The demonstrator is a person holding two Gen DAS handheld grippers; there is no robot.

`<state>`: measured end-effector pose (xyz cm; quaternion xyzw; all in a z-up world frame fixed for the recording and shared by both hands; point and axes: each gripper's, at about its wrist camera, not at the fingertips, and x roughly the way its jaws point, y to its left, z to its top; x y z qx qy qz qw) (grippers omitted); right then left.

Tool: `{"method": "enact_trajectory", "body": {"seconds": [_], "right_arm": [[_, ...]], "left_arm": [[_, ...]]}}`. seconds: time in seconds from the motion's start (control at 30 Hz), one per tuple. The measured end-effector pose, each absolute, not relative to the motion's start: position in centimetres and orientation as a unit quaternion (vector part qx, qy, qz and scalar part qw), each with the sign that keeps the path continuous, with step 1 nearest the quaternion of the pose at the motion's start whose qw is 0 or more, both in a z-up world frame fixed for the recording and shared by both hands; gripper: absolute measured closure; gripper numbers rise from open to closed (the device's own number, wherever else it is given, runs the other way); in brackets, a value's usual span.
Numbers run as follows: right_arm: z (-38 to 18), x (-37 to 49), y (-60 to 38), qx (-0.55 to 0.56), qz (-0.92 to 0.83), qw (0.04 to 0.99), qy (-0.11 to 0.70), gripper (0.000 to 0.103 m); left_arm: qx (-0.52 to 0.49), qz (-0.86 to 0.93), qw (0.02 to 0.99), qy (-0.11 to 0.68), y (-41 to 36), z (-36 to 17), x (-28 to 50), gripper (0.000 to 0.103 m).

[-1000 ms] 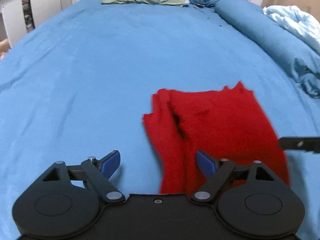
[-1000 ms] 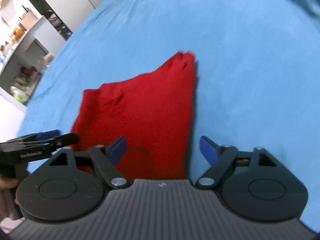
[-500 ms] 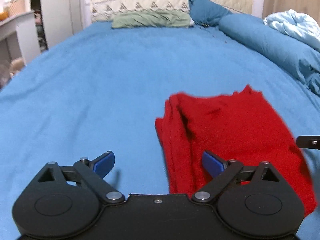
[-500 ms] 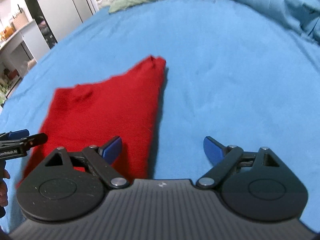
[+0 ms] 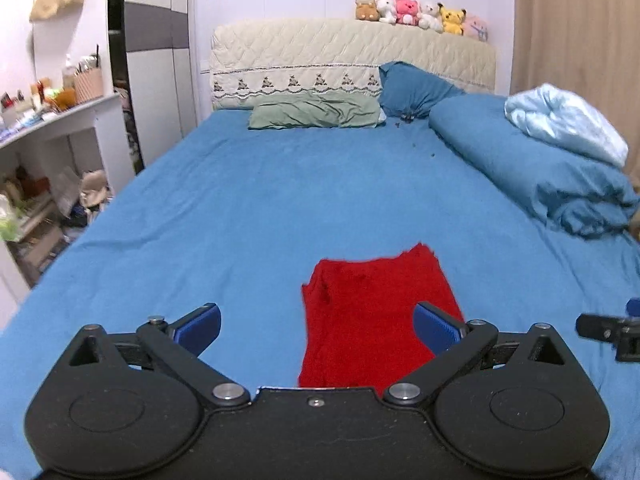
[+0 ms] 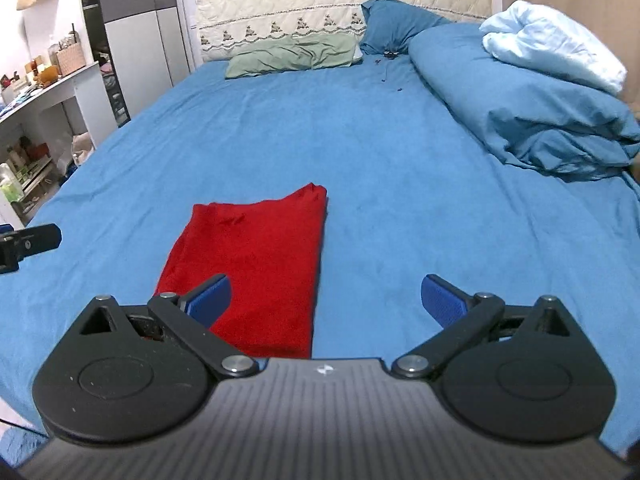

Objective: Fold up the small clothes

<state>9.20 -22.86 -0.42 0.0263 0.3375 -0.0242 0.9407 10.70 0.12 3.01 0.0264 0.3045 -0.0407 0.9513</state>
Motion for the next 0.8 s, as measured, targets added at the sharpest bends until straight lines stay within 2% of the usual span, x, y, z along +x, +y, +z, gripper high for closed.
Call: {"method": "enact_trajectory", "body": {"seconds": [0.37,0.8], "right_arm": [[-0.9,1.1,-21.9,0.021,-0.031,0.932,0.359,0.000],[-1.3,-1.3,-21.1,0.017,-0.046,0.931,0.361,0.000]], "left_arm": [[0.071,-0.028,0.945,0.318,-1.1,1.2,3.9,0.000],[0.058,-0.032,0.948,0.312,-1.2,0.9,1.9,0.000]]}}
